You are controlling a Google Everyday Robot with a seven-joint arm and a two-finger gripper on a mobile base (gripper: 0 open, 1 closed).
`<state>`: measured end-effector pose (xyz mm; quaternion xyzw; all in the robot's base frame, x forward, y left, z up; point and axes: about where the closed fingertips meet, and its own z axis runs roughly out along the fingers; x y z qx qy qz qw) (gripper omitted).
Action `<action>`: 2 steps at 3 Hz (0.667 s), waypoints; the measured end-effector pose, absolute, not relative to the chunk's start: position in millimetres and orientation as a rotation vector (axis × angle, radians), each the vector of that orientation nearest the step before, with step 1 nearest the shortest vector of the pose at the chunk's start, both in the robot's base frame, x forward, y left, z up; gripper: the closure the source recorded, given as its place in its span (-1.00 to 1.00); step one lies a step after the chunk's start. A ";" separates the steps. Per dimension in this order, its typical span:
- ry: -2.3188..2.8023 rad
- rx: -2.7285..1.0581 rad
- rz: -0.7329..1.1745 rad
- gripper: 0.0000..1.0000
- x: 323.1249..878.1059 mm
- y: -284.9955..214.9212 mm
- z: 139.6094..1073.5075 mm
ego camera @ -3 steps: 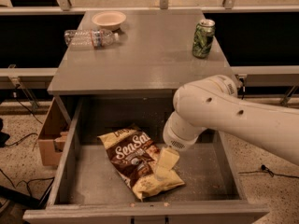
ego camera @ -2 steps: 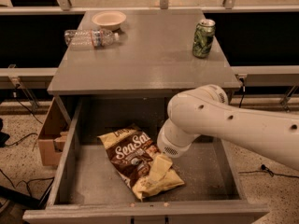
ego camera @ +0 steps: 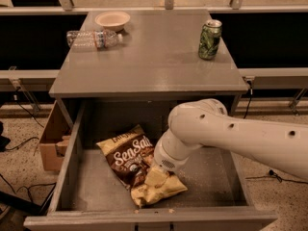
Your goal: Pick brown chip bag from top drawer and place on counter
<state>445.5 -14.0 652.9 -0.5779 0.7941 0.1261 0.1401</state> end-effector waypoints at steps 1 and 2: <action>2.295 -1.670 0.358 0.65 445.5 -14.6 653.9; 2.294 -1.671 0.355 1.00 445.2 -14.6 654.6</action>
Offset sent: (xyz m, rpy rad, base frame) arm -0.0002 -0.0002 0.0009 -0.0021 -0.0016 -0.0005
